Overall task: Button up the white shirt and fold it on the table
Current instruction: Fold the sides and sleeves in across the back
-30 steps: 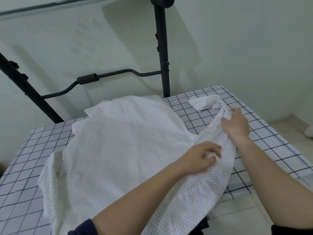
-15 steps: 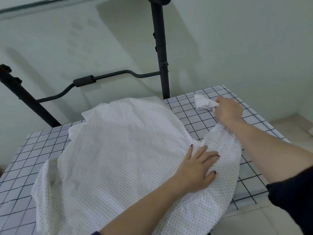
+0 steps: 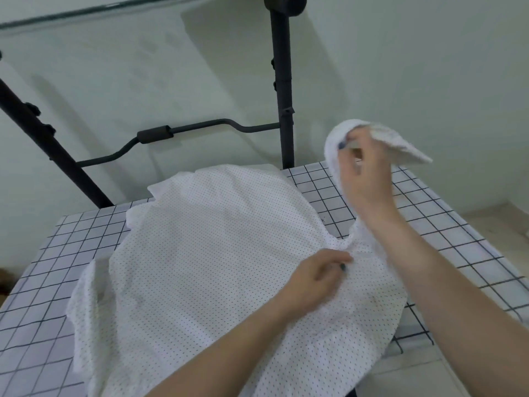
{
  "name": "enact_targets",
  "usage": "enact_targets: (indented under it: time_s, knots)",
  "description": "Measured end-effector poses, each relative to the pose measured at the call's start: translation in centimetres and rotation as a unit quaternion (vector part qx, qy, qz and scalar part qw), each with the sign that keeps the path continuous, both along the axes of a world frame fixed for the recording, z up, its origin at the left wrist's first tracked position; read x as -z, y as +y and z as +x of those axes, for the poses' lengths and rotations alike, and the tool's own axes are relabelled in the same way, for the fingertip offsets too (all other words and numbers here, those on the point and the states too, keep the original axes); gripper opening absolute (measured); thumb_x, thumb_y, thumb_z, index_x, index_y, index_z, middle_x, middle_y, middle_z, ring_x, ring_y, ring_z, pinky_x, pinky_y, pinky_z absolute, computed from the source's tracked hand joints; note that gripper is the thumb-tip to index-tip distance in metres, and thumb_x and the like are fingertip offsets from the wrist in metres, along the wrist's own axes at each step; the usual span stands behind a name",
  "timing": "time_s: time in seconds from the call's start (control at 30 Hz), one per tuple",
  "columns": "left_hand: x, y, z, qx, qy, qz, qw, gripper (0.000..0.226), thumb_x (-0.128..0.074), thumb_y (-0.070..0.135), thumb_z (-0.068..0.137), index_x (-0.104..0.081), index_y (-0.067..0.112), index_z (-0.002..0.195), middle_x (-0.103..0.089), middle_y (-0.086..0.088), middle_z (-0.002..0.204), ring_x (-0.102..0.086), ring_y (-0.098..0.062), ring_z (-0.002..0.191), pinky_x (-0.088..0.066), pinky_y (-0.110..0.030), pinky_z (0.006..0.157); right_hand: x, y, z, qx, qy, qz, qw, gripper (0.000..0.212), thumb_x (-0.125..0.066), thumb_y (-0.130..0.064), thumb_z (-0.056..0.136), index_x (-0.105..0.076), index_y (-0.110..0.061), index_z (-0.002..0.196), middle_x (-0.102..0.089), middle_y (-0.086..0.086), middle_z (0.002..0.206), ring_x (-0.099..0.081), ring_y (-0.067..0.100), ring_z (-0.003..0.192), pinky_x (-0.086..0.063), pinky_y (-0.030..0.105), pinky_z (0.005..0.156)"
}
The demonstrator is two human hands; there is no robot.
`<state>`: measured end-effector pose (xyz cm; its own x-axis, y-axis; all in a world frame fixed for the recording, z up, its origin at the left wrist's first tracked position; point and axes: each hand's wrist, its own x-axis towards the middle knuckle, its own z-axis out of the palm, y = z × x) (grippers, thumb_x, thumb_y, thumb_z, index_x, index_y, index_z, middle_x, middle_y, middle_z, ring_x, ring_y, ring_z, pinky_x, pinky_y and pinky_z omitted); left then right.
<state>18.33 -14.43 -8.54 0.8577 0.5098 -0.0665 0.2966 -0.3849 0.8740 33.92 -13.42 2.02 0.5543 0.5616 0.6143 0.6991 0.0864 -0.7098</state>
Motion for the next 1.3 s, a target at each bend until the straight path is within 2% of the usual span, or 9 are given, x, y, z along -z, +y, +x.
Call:
enact_targets:
  time_s: [0.1,0.17,0.27,0.33,0.47,0.6,0.8,1.03,1.3]
  knots:
    - [-0.8,2.0,-5.0,-0.205,-0.043,-0.111,0.971,0.03,-0.042,0.004,0.097,-0.065,0.015,0.113,-0.066,-0.002,0.117,-0.064,-0.013,0.106,-0.05,-0.03,0.098,2.3,-2.0,-6.1,-0.082,-0.224,-0.113,0.964,0.013,-0.055,-0.02,0.091,-0.063,-0.015,0.1,-0.056,0.004,0.107,-0.052,0.016,0.089,-0.045,0.029,0.065]
    - [-0.5,3.7,-9.2,-0.328,-0.049,-0.211,0.919,0.027,-0.039,-0.005,0.095,-0.062,0.001,0.108,-0.067,-0.018,0.111,-0.069,-0.023,0.093,-0.056,-0.035,0.088,5.1,-3.5,-9.6,-0.174,-0.283,-0.259,0.907,0.022,-0.053,-0.025,0.092,-0.063,-0.021,0.112,-0.05,0.003,0.136,-0.046,0.02,0.122,-0.043,0.042,0.099]
    - [-0.3,5.2,-14.7,-0.438,-0.043,-0.27,0.856,0.02,-0.043,-0.006,0.094,-0.054,-0.004,0.111,-0.067,-0.022,0.097,-0.07,-0.031,0.077,-0.06,-0.039,0.07,9.1,-5.8,-12.2,-0.256,-0.224,-0.405,0.849,0.038,-0.047,-0.03,0.098,-0.05,-0.03,0.135,-0.029,-0.009,0.156,-0.022,0.012,0.144,-0.011,0.038,0.122]
    - [-0.4,5.3,-17.3,-0.481,-0.048,-0.26,0.836,0.017,-0.052,0.002,0.095,-0.05,0.001,0.112,-0.067,-0.017,0.091,-0.069,-0.032,0.07,-0.059,-0.039,0.064,10.6,-6.9,-12.5,-0.243,-0.167,-0.392,0.872,0.038,-0.045,-0.03,0.098,-0.05,-0.031,0.136,-0.039,-0.013,0.149,-0.032,0.008,0.138,-0.019,0.035,0.121]
    - [-0.5,6.2,-19.6,-0.512,-0.017,-0.137,0.848,0.052,-0.064,0.009,0.089,-0.039,0.01,0.134,-0.06,-0.014,0.115,-0.066,-0.027,0.08,-0.055,-0.037,0.066,10.9,-8.4,-11.1,-0.113,-0.066,-0.287,0.949,0.034,-0.053,-0.023,0.096,-0.056,-0.029,0.129,-0.054,-0.017,0.127,-0.044,0.001,0.118,-0.033,0.02,0.104]
    - [-0.5,7.5,-19.5,-0.414,0.148,0.088,0.894,0.071,-0.073,0.016,0.078,-0.04,0.024,0.141,-0.027,-0.002,0.151,-0.047,-0.027,0.125,-0.046,-0.041,0.093,11.6,-9.1,-8.1,-0.018,-0.107,-0.297,0.949,0.032,-0.058,-0.022,0.092,-0.059,-0.024,0.124,-0.059,-0.009,0.123,-0.047,0.01,0.118,-0.037,0.037,0.108]
    - [-0.8,8.0,-19.8,-0.435,0.056,-0.08,0.895,0.049,-0.065,0.008,0.086,-0.051,0.027,0.129,-0.048,-0.009,0.124,-0.054,-0.02,0.094,-0.046,-0.032,0.076,12.5,-9.6,-7.3,-0.027,-0.117,-0.447,0.886,0.046,-0.054,-0.029,0.092,-0.047,-0.029,0.137,-0.038,-0.006,0.15,-0.027,0.015,0.143,-0.018,0.046,0.12]
    - [-4.7,8.0,-23.5,-0.455,-0.152,-0.256,0.839,0.029,-0.053,-0.007,0.088,-0.064,0.015,0.105,-0.056,-0.012,0.087,-0.045,-0.015,0.06,-0.046,-0.02,0.048,9.8,-10.1,-7.7,0.048,-0.115,-0.314,0.941,0.025,-0.057,-0.007,0.088,-0.072,-0.022,0.102,-0.069,-0.008,0.097,-0.058,0.009,0.084,-0.043,0.021,0.069]
    - [-2.1,7.2,-26.6,-0.368,0.2,-0.089,0.903,0.027,-0.057,0.006,0.084,-0.062,0.021,0.107,-0.052,-0.005,0.072,-0.044,-0.016,0.055,-0.037,-0.024,0.048,6.2,-10.3,-10.5,-0.054,-0.103,-0.522,0.845,0.03,-0.045,-0.012,0.095,-0.067,-0.031,0.097,-0.068,-0.015,0.1,-0.055,-0.004,0.067,-0.032,0.011,0.052]
